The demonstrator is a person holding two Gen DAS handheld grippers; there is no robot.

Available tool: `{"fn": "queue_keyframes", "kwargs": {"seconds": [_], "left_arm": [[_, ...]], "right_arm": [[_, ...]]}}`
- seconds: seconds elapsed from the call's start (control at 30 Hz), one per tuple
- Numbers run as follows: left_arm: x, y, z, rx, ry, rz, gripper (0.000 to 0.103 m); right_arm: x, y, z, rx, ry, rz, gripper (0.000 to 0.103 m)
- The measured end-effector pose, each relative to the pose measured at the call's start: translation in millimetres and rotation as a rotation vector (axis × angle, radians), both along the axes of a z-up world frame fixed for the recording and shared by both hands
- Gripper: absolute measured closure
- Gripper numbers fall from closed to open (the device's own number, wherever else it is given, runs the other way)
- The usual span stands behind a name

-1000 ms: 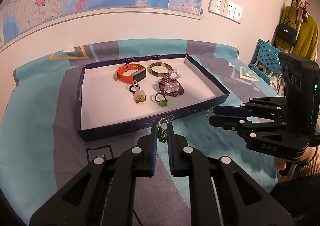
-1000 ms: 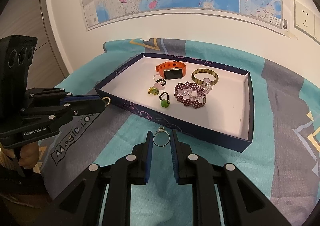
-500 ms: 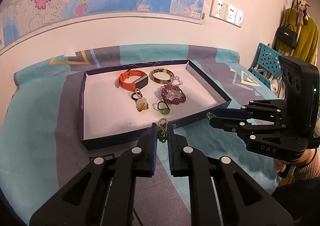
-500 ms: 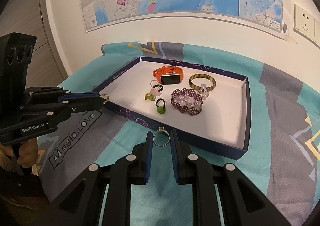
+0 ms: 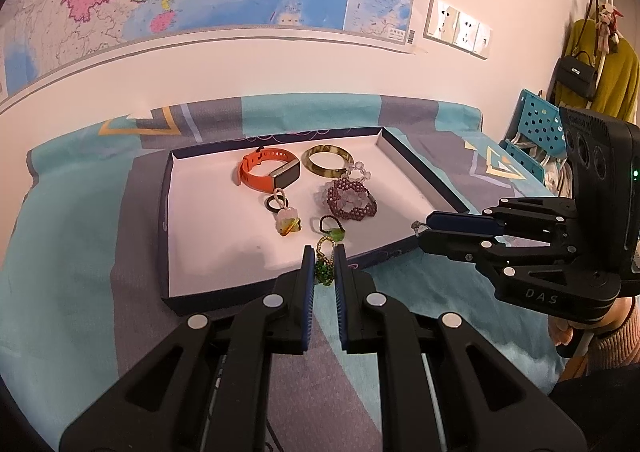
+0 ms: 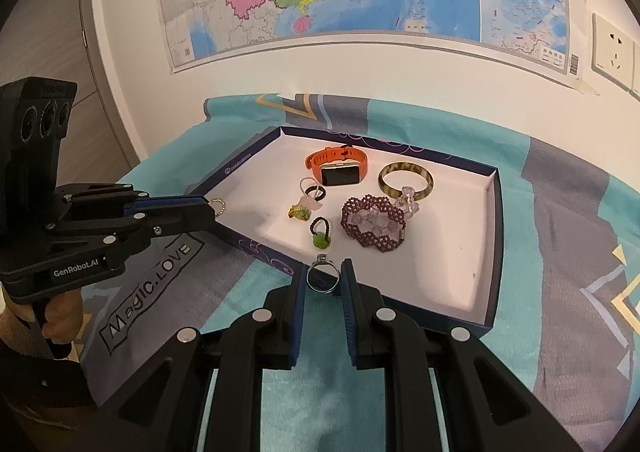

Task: Organize jewelry
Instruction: 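Carry the gold ring and silver ring over the box with both tools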

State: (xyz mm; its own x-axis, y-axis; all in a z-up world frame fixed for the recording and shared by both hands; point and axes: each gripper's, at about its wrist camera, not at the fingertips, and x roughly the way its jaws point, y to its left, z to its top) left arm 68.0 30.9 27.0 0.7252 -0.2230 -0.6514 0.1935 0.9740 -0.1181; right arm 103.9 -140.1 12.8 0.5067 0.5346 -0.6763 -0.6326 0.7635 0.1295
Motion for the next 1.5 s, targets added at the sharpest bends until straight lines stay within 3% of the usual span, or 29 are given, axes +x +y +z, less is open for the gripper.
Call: {"fn": "queue_keyframes", "kwargs": {"seconds": [1.5], "left_arm": [[35.9,0.3,-7.6,-0.009,0.034,0.016,0.092]], "right_arm": [[28.6,10.9,-1.8,0.002,0.008,-0.014,0.087]]}}
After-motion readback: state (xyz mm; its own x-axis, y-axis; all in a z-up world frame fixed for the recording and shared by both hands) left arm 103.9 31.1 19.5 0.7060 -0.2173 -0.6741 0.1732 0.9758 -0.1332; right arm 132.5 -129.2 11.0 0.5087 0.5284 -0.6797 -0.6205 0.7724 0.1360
